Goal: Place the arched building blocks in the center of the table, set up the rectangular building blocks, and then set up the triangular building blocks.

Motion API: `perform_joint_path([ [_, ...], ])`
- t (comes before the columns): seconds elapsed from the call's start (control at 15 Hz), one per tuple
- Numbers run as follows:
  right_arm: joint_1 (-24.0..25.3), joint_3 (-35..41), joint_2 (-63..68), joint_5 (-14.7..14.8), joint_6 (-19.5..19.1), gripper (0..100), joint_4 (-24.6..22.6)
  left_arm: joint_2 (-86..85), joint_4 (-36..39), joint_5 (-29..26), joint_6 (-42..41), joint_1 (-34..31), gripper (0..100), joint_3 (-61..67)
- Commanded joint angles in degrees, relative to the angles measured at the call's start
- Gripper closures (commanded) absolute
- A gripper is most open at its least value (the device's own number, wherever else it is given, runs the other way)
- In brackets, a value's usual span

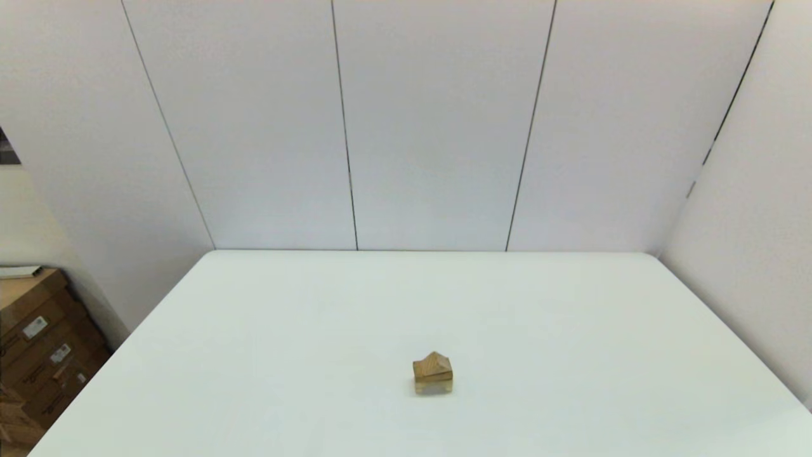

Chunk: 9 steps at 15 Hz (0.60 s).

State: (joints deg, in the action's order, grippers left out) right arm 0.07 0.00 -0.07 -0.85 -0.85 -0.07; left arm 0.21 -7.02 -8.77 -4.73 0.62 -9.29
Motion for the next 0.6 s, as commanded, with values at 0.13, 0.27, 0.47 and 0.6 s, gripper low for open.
perform_joint_path([
  [0.13,0.0,0.1,0.0,0.0,0.0,0,0.0,-0.1,10.4,1.2,2.9,0.0,0,8.1],
  [0.27,0.0,0.1,0.0,0.0,0.0,0,0.0,-0.1,10.6,6.6,3.8,0.0,0,9.3],
  [0.47,0.0,0.1,0.0,0.0,0.0,0,0.0,-0.1,10.3,6.9,6.8,0.0,0,9.3],
  [0.6,0.0,0.1,0.0,0.0,0.0,0,0.0,-0.2,9.7,6.8,14.3,0.0,0,9.3],
])
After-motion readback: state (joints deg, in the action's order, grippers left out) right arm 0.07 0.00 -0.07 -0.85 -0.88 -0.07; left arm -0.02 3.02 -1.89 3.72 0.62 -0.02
